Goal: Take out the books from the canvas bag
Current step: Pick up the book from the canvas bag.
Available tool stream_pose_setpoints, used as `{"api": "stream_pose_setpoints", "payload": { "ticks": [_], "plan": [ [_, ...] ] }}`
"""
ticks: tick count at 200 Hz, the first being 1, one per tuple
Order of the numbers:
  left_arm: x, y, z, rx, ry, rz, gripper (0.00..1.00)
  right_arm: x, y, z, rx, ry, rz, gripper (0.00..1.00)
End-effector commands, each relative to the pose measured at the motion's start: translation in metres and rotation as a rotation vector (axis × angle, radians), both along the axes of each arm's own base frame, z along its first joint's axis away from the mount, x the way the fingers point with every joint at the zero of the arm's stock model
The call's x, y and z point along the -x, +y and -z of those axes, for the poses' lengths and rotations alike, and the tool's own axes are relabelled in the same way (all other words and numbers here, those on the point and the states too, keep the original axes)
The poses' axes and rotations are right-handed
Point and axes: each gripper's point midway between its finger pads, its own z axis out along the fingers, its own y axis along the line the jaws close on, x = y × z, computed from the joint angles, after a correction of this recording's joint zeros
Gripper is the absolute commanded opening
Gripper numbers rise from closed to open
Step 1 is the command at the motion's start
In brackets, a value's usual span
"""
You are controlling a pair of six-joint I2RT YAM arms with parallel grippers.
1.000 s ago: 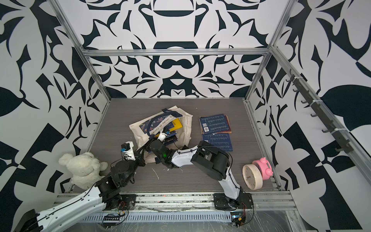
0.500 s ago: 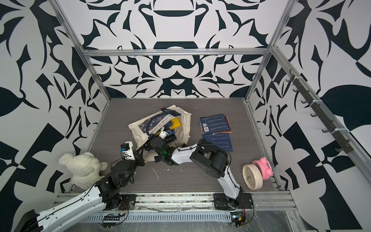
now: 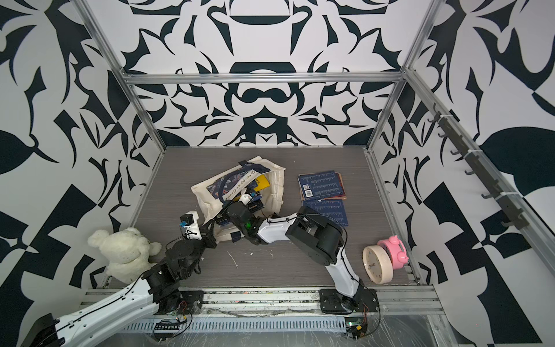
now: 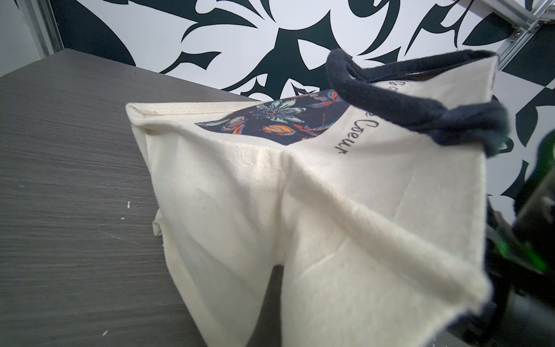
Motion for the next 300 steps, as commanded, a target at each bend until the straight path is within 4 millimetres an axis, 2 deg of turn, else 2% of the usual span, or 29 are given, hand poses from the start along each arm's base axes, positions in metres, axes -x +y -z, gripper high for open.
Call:
{"api": "stream_pose_setpoints", "payload": {
  "ticks": [1, 27, 65, 86, 111, 137, 169, 189, 208, 254, 300],
  "plan": [
    [0.003, -0.013, -0.025, 0.078, -0.063, 0.066, 0.0, -0.021, -0.003, -0.06, -0.1, -0.099, 0.055, 0.45],
    [0.004, -0.011, -0.025, 0.081, -0.066, 0.061, 0.0, -0.019, -0.009, -0.07, -0.059, -0.124, 0.056, 0.47],
    [0.005, -0.009, -0.027, 0.089, -0.074, 0.056, 0.0, -0.013, -0.038, -0.081, 0.087, -0.186, 0.107, 0.48],
    [0.005, -0.01, -0.027, 0.088, -0.073, 0.057, 0.0, -0.01, -0.054, -0.09, 0.135, -0.201, 0.131, 0.54],
    [0.004, -0.011, -0.027, 0.084, -0.071, 0.06, 0.0, -0.012, -0.055, -0.084, 0.142, -0.184, 0.101, 0.57],
    [0.005, -0.011, -0.027, 0.086, -0.071, 0.063, 0.0, -0.011, -0.048, -0.071, 0.094, -0.152, 0.068, 0.57],
    [0.005, -0.009, -0.027, 0.09, -0.075, 0.058, 0.0, -0.005, -0.017, -0.06, 0.008, -0.097, -0.011, 0.55],
    [0.005, -0.01, -0.027, 0.088, -0.074, 0.06, 0.0, -0.001, -0.002, -0.06, -0.024, -0.096, -0.042, 0.54],
    [0.004, -0.011, -0.027, 0.085, -0.071, 0.061, 0.0, 0.003, 0.005, -0.06, -0.025, -0.092, -0.047, 0.54],
    [0.004, -0.011, -0.026, 0.085, -0.069, 0.062, 0.0, 0.009, 0.022, -0.043, -0.087, -0.01, -0.067, 0.51],
    [0.005, -0.011, -0.027, 0.086, -0.071, 0.064, 0.0, 0.017, 0.024, -0.04, -0.079, 0.003, -0.044, 0.51]
  ]
}}
